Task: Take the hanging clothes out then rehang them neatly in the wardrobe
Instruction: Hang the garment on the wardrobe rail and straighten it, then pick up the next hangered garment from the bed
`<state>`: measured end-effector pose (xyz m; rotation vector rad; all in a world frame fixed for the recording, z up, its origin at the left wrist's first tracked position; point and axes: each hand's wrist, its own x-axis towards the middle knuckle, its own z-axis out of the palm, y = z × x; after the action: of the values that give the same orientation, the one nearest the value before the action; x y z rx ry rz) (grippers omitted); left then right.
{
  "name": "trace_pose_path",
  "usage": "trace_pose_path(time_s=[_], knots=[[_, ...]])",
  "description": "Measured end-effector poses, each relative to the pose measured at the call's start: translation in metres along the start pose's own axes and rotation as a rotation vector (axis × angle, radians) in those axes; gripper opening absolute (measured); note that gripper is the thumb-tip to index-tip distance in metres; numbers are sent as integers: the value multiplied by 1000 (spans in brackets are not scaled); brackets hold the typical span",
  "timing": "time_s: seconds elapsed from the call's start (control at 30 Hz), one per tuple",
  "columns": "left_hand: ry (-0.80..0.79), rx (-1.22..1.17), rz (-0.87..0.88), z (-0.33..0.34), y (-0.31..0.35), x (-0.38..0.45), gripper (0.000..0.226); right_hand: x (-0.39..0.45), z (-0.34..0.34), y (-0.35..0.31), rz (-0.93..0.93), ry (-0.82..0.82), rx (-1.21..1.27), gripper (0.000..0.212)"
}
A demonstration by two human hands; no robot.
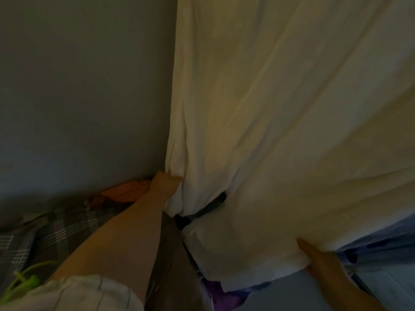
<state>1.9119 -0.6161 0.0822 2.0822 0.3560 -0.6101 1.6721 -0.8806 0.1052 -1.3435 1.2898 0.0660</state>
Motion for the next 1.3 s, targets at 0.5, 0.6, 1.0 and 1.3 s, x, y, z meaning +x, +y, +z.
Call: trace_pose_path(time_s=[0.5,0.6,1.0,1.3], knots=[[-13,129,-132,33,-124,-133,33,-18,-26,23,-177,-205,-503,53],[2,31,-218,51,-166,-186,22,-37,-44,40,-300,-299,-672,25],[65,34,-460,137,-333,-411,18,-37,-149,213,-422,-413,-1127,20],[-5,250,-510,118,-403,-497,32,-74,-223,335,-170,-480,-1368,28]])
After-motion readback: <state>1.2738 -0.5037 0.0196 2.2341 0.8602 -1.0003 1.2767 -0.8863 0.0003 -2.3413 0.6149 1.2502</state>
